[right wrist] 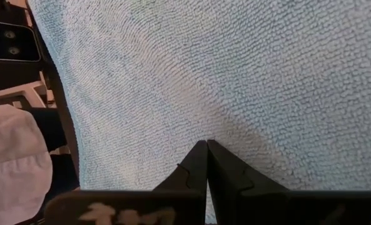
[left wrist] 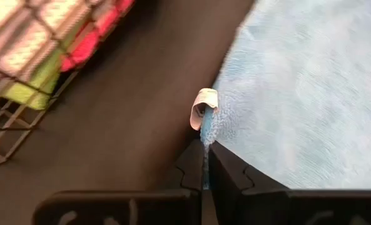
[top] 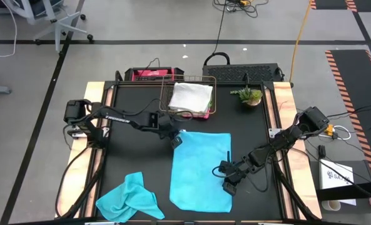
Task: Fold microfiber towels
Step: Fold the right light blue microfiber cloth in half
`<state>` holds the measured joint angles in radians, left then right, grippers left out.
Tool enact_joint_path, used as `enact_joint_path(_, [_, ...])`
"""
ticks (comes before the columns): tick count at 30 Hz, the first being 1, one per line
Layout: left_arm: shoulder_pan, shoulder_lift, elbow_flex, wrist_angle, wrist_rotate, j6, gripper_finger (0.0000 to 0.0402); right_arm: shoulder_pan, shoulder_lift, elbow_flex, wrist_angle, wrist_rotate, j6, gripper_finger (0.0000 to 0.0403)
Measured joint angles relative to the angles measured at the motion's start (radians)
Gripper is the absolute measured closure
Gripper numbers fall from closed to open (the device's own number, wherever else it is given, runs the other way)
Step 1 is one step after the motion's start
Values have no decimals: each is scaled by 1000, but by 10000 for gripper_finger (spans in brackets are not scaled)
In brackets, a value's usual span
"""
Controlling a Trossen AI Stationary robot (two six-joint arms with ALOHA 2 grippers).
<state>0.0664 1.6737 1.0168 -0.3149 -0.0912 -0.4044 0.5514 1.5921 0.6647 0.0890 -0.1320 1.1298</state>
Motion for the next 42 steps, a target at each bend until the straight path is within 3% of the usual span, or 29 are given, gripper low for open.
enact_joint_path(5, [10, 0, 0, -4, 61, 8, 333, 0, 0, 0, -2, 0, 10, 403])
enact_joint_path(13, [6, -3, 0, -10, 72, -84, 263, 0, -8, -1, 0, -2, 16, 403])
enact_joint_path(21, [-106, -67, 0, 12, 91, -159, 259, 8, -162, -1, 11, -2, 45, 403])
enact_joint_path(25, [-180, -68, 0, 43, 86, -162, 259, 8, -213, -1, 7, 66, 41, 403])
enact_joint_path(32, [-233, -56, 0, 50, -16, -225, 259, 7, -172, -1, -34, 78, 37, 403])
enact_joint_path(42, [-233, -56, 0, 51, -18, -266, 259, 13, -100, -1, -91, 78, 37, 403])
